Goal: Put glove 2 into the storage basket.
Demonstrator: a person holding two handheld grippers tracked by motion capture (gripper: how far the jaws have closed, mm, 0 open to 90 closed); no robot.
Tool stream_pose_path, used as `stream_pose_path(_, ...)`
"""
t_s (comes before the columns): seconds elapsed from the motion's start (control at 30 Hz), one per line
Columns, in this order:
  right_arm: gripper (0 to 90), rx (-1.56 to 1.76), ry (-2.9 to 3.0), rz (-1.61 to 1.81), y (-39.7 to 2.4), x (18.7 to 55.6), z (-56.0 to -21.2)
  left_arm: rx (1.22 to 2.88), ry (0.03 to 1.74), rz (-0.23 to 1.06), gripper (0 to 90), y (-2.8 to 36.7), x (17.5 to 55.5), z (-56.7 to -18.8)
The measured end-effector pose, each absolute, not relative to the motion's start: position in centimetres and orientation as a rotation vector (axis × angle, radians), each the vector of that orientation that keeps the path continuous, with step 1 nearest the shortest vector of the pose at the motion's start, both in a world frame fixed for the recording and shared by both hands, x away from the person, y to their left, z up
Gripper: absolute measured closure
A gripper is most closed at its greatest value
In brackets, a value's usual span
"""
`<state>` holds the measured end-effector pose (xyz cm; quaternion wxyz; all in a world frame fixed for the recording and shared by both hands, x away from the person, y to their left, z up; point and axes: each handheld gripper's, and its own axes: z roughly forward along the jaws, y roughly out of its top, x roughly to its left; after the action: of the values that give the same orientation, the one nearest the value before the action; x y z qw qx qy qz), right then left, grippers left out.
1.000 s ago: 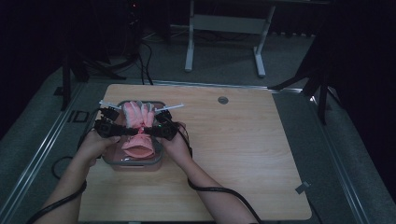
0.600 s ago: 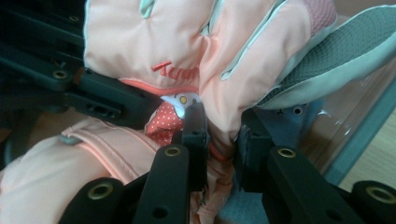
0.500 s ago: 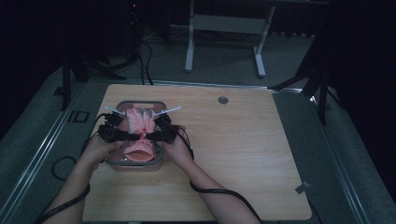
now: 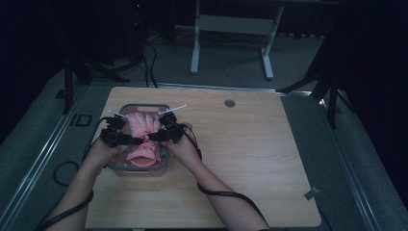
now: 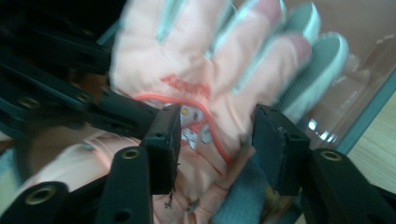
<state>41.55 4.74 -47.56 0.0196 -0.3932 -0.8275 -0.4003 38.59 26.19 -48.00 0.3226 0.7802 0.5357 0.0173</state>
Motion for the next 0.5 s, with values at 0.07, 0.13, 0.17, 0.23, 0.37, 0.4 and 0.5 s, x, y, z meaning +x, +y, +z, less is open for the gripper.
stream_pose_path(0.07,46.8,-1.205,-2.529,-1.274,4.2,41.8,-47.2,2.038,1.398,0.084,45.1,26.2,38.5,-47.8)
stream_pose_path(0.13,42.8,-1.181,-2.507,-1.301,3.9,41.9,-46.9,2.011,1.394,0.138,38.8,26.3,38.3,-47.5)
stream_pose_path(0.17,41.3,-1.164,-2.509,-1.324,3.7,41.9,-46.8,1.996,1.398,0.165,37.0,26.3,38.2,-47.4)
stream_pose_path(0.23,39.5,-1.130,-2.512,-1.349,3.2,42.0,-46.4,1.983,1.391,0.218,30.0,26.4,38.0,-47.1)
stream_pose_path(0.37,24.7,-1.046,-2.520,-1.349,2.5,42.1,-46.0,1.962,1.365,0.332,14.4,26.2,37.6,-46.6)
stream_pose_path(0.4,22.5,-1.033,-2.519,-1.343,2.3,42.2,-45.9,1.952,1.356,0.368,13.0,26.2,37.4,-46.4)
stream_pose_path(0.5,19.9,-1.005,-2.539,-1.364,1.9,42.1,-45.7,1.908,1.325,0.392,6.0,26.3,37.2,-46.0)
